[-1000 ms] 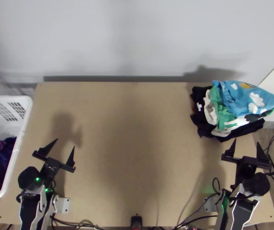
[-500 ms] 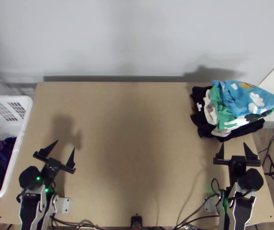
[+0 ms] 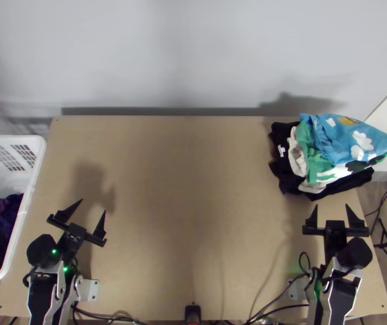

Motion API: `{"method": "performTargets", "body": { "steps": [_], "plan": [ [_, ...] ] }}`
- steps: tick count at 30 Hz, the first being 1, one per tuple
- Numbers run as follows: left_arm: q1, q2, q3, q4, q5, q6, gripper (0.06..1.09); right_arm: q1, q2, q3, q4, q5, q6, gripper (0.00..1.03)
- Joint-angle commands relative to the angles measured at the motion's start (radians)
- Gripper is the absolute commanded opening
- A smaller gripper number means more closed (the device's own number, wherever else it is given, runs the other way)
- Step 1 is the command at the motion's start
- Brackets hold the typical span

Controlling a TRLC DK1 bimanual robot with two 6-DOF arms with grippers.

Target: Fold the t-shirt

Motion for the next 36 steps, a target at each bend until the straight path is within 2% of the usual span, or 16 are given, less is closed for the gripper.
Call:
{"method": "performTargets", "body": {
  "steps": [1, 36],
  "plan": [
    [0.004, -0.001, -0.001, -0.005, 0.004, 0.001, 1.04, -0.04, 0.001, 0.0, -0.025, -0.011, -0.063, 0.99],
    [0.002, -0.001, -0.001, -0.006, 0.004, 0.013, 1.04, -0.04, 0.001, 0.0, -0.026, -0.014, -0.063, 0.99]
  ]
}}
